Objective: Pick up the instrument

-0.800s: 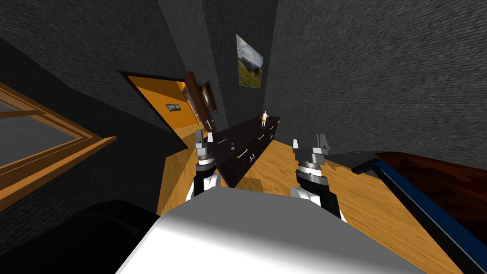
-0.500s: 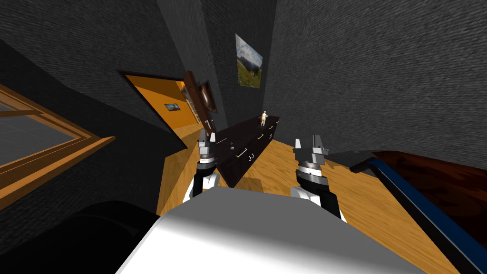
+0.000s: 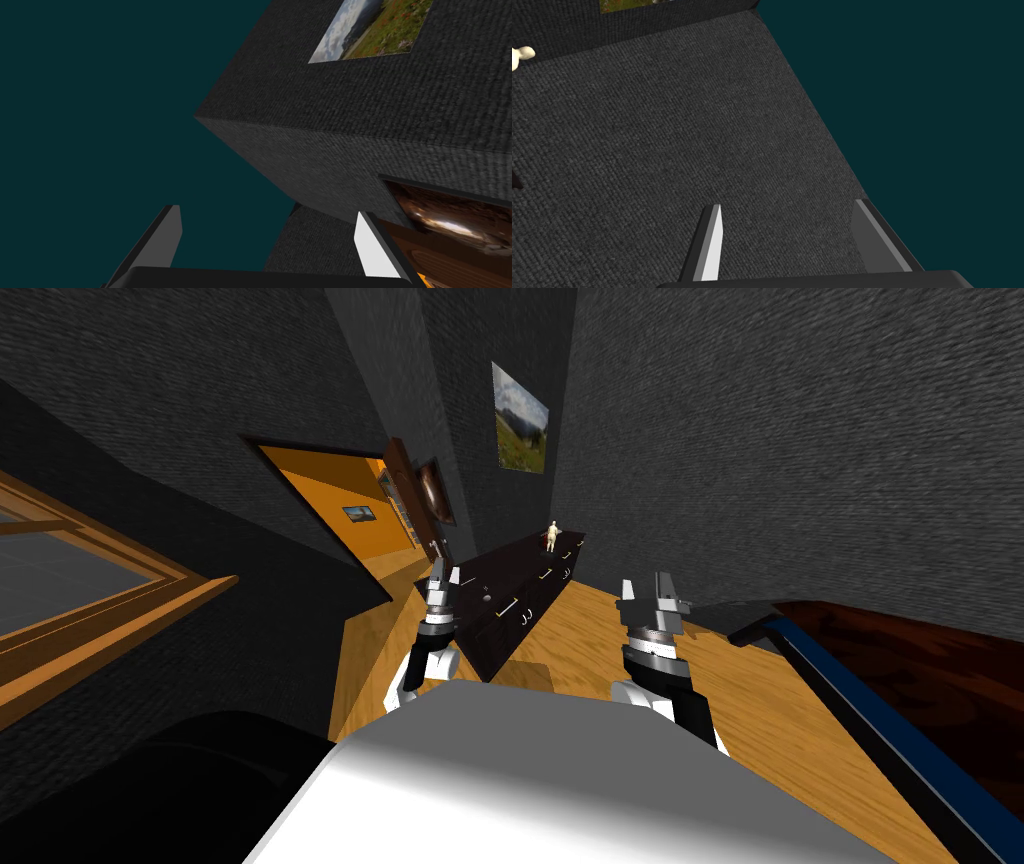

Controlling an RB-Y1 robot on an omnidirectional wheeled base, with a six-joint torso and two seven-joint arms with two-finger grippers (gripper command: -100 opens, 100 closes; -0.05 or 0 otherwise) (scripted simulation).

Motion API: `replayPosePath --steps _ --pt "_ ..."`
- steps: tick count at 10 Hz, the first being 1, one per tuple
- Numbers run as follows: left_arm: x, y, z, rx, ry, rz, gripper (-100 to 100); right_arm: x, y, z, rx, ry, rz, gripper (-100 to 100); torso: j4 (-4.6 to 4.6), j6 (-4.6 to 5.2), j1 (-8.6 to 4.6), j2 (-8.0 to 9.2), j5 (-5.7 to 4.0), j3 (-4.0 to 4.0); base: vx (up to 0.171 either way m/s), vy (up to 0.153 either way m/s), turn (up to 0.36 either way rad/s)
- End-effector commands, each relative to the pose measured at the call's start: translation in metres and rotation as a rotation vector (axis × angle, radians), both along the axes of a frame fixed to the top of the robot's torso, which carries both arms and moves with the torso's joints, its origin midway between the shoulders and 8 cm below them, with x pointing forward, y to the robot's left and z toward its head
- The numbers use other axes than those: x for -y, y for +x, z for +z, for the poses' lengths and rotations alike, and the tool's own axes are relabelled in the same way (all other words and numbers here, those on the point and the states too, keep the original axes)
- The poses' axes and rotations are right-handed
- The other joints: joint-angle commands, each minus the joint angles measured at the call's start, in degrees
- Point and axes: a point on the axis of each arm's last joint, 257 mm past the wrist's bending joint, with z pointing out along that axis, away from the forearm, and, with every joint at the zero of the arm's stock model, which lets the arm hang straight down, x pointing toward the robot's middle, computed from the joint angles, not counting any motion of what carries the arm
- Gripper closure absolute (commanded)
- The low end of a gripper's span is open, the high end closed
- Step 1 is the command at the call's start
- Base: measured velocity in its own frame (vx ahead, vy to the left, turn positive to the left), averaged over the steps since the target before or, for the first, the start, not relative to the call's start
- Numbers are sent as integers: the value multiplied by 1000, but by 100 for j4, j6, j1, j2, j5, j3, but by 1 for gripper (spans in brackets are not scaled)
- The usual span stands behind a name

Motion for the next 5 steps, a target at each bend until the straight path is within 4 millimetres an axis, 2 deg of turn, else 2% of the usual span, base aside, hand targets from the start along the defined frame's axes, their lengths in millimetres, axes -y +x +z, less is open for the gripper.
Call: replayPosePath --steps 1,5 --pt "0 13 -6 -43 -5 -18 -100 0 0 0 0 0 0 0 0 0 0 0 0 0 -27 -4 -34" --pt "-1 35 -17 -118 -23 -48 -100 0 0 0 0 0 0 0 -1 0 1 -2 0 -1 -30 -2 -30"
